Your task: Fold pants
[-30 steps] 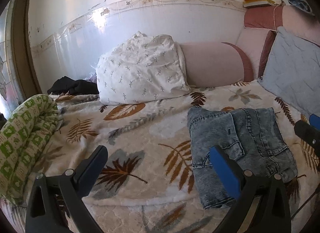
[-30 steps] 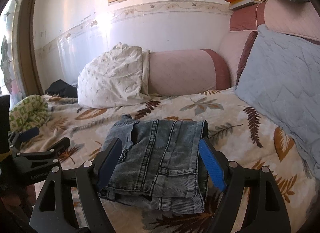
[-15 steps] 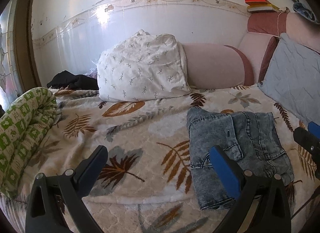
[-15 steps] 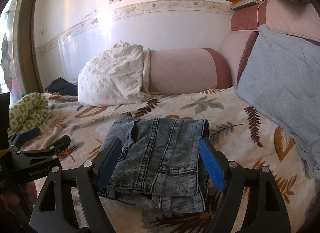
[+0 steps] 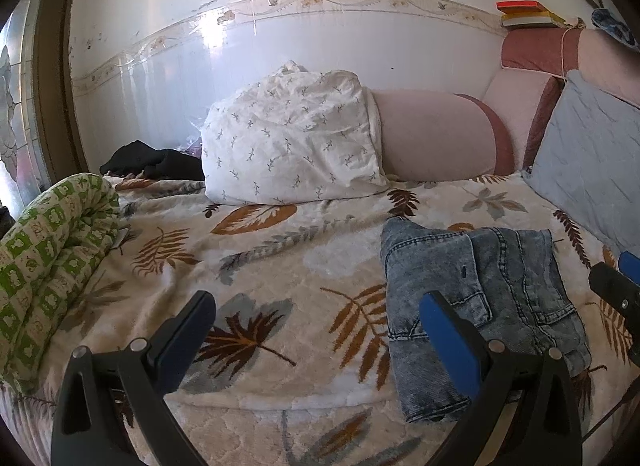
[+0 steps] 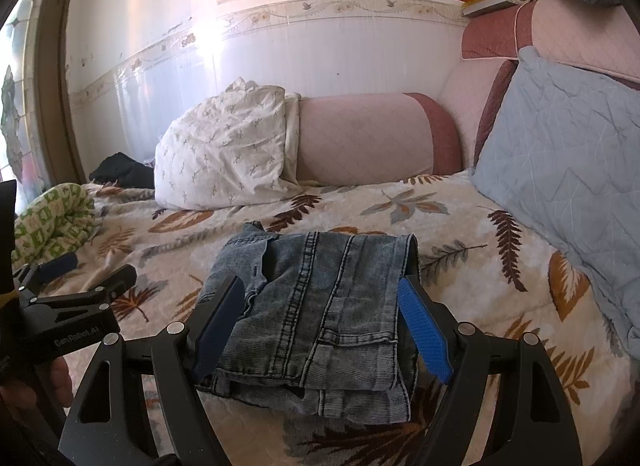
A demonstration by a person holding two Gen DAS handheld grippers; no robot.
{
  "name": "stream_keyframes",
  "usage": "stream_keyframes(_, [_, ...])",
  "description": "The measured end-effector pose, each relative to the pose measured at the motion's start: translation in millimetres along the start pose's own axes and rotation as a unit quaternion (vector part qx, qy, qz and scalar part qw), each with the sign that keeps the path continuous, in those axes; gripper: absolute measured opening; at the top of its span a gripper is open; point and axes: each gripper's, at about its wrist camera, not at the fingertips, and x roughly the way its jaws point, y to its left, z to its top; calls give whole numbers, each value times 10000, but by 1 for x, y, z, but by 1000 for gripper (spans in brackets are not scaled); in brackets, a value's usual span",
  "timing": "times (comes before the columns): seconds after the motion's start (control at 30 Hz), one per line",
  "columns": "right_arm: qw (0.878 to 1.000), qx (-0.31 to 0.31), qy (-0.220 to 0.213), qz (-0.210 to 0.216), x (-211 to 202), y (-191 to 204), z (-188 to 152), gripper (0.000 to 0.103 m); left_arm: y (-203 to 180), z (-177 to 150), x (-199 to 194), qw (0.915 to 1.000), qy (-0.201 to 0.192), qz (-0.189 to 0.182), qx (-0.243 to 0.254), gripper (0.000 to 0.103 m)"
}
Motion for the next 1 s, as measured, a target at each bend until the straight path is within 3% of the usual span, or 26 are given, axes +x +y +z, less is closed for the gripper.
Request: stream_keyframes(1.0, [9987, 466, 183, -132, 5, -15, 3, 79, 2, 3, -3, 9999, 11, 23, -160, 103])
